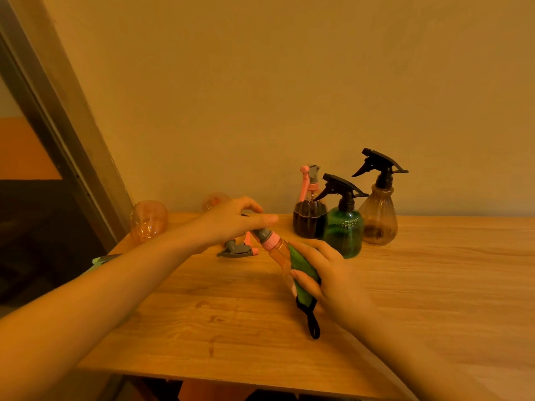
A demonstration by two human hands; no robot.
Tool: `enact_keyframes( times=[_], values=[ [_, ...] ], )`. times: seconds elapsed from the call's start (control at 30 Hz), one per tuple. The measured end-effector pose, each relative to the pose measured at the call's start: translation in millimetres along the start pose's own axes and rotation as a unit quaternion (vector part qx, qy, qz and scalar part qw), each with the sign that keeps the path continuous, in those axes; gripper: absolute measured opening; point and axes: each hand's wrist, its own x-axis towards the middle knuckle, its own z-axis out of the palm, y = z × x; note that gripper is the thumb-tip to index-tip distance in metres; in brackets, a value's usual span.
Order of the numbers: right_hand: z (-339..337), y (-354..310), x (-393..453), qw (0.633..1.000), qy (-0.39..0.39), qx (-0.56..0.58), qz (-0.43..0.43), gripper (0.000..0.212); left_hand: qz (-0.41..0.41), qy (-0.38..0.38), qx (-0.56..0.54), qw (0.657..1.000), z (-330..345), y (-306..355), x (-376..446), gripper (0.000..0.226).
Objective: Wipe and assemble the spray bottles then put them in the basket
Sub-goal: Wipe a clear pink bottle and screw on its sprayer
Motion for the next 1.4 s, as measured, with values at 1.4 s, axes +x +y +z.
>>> enact_keyframes(
  times=[1.4],
  values=[
    [-4.9,3.5,12.4,0.988,-0.063,-0.098,-0.105,0.051,0.215,-0.084,0.284,0.931,-3.9,-39.9,-11.9,0.114]
  ],
)
